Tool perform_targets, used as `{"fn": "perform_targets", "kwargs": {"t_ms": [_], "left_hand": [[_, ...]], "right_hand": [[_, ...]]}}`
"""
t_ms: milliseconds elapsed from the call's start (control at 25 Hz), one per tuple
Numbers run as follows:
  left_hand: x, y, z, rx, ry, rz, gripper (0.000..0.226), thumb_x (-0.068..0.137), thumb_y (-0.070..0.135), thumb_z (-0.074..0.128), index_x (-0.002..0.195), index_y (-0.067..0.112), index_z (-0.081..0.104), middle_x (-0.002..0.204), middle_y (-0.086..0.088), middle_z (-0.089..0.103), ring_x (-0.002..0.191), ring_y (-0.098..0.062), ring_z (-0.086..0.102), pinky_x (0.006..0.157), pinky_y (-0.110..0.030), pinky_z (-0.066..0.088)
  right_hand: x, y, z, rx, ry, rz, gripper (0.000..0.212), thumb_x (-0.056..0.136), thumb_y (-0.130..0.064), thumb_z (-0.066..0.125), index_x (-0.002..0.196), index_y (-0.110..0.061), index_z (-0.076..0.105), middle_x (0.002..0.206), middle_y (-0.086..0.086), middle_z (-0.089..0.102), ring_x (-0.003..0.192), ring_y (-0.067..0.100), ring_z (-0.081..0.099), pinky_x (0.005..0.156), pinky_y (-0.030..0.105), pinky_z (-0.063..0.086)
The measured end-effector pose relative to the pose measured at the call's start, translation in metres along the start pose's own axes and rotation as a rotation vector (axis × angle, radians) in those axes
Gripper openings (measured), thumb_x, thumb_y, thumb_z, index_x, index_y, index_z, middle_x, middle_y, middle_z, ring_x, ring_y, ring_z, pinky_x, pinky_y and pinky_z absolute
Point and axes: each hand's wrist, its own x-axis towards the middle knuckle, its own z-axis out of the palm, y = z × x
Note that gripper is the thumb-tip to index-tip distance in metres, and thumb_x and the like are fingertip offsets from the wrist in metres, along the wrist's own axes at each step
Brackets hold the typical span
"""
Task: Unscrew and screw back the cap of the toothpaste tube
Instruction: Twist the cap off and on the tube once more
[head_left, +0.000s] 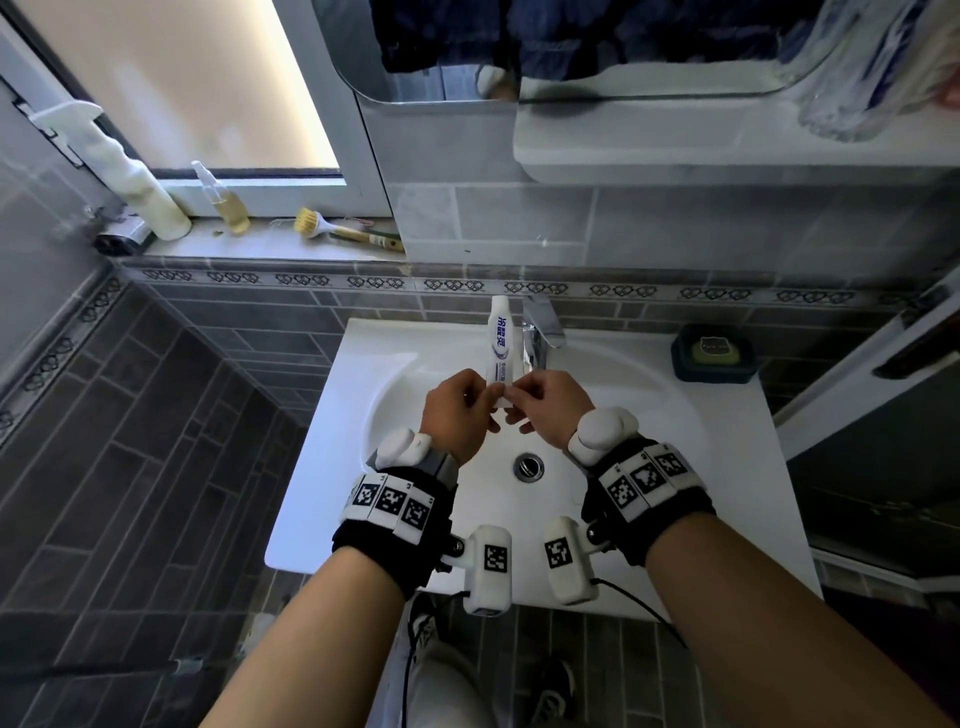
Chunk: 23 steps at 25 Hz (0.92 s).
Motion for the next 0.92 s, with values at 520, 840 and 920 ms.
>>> {"fn": "perform_targets", "kwargs": {"t_ms": [520,840,920], "left_hand": [[-0.007,-0.016,-0.006,-0.046,-0.137,-0.016,0.039,0.1,0.038,0.043,0.074,0.015,0.059,0.063,0.002,0.066,0.047,-0.012,0.059,0.054,-0.025,0.044],[-0.011,-0.004,0.0,-0.313,-0.176,-0.032,0.035,0.099,0.024,0.045,0.078,0.0,0.058,0.055,-0.003,0.05,0.05,-0.02,0.042,0.054,-0.03,0.035],[-0.008,-0.001,-0.002,-0.379,-0.197,-0.059,0.036,0.1,0.028,0.046,0.081,-0.001,0.059,0.054,-0.004,0.047,0.048,-0.019,0.041,0.05,-0.029,0.035]], "right_hand": [[0.004,0.003,0.012,0.024,-0.06,-0.002,0.018,0.09,-0.037,0.065,0.081,-0.024,0.07,0.07,-0.003,0.074,0.066,0.008,0.071,0.072,0.028,0.058],[-0.006,0.0,0.011,0.102,-0.098,-0.014,0.031,0.1,-0.037,0.045,0.088,-0.013,0.06,0.055,0.004,0.061,0.045,0.016,0.059,0.053,0.03,0.05],[-0.006,-0.005,0.006,0.077,-0.102,-0.073,0.031,0.101,-0.035,0.044,0.088,-0.011,0.058,0.055,0.006,0.061,0.046,0.015,0.053,0.054,0.031,0.044]]}}
